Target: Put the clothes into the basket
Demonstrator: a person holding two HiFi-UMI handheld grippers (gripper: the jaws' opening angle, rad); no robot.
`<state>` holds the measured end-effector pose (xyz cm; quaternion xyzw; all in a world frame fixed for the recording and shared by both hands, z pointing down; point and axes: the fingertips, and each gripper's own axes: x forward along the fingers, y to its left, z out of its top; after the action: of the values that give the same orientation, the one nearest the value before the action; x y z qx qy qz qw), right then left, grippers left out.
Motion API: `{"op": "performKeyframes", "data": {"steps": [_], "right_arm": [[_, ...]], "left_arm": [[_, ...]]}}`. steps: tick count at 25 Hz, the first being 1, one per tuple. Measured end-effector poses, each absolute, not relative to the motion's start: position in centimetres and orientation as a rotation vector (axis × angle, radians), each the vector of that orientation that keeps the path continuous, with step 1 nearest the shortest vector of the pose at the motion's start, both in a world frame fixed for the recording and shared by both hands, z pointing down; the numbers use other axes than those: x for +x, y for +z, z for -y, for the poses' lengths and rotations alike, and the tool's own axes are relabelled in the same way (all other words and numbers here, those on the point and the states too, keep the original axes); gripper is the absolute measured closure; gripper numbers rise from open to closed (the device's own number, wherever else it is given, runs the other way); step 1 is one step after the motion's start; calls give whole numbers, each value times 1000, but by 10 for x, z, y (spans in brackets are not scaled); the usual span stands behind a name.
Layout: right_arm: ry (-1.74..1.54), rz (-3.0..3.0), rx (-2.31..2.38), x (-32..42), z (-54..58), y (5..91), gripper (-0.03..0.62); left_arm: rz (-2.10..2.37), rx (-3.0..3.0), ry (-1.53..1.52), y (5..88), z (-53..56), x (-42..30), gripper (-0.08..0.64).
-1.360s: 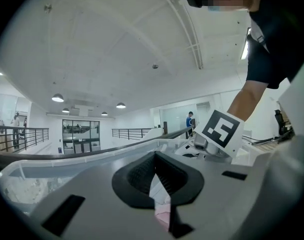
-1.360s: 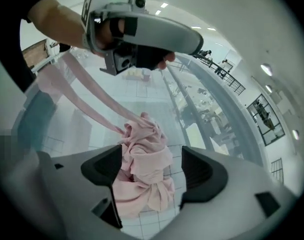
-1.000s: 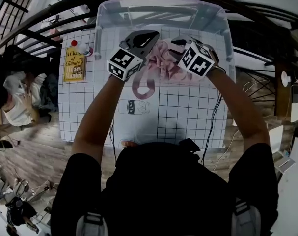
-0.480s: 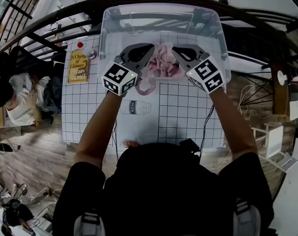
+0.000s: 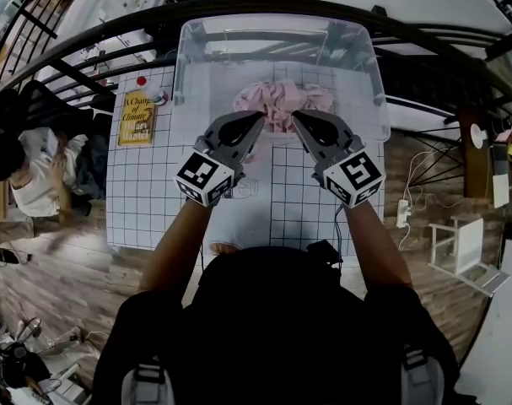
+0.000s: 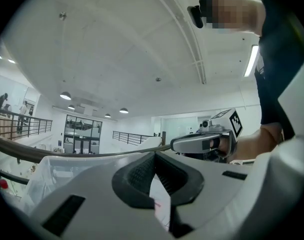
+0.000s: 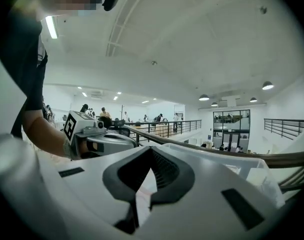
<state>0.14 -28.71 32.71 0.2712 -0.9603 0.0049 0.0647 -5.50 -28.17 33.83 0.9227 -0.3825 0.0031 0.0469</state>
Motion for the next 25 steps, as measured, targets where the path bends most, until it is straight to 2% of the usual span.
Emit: {"op": "performKeyframes", "data": {"steps": [10, 25], "right_arm": [[65, 2965, 845, 0, 242, 326, 575], [59, 2954, 825, 0, 220, 333, 575]], "left_arm": [[1145, 2836, -5, 336, 233, -46, 558], [1148, 2843, -28, 333, 221, -40, 558]]}}
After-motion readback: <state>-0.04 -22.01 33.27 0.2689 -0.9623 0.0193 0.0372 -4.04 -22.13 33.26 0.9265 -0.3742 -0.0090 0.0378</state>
